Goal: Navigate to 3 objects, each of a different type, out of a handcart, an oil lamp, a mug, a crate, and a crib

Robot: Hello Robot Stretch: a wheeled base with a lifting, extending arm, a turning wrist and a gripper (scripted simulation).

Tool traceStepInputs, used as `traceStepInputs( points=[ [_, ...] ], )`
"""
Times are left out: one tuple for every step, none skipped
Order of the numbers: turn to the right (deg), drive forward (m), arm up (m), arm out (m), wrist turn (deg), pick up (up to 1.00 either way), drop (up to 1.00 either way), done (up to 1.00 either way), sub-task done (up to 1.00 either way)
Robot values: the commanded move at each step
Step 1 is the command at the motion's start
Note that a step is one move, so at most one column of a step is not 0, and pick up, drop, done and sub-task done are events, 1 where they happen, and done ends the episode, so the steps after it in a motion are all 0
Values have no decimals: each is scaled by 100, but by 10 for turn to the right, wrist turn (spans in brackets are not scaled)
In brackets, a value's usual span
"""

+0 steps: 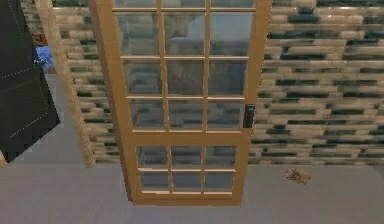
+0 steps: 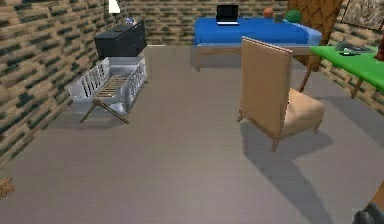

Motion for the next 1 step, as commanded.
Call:
traceStepInputs(
  points=[
    [-450, 0, 0, 0, 0, 0, 0, 0, 0]
  ],
)
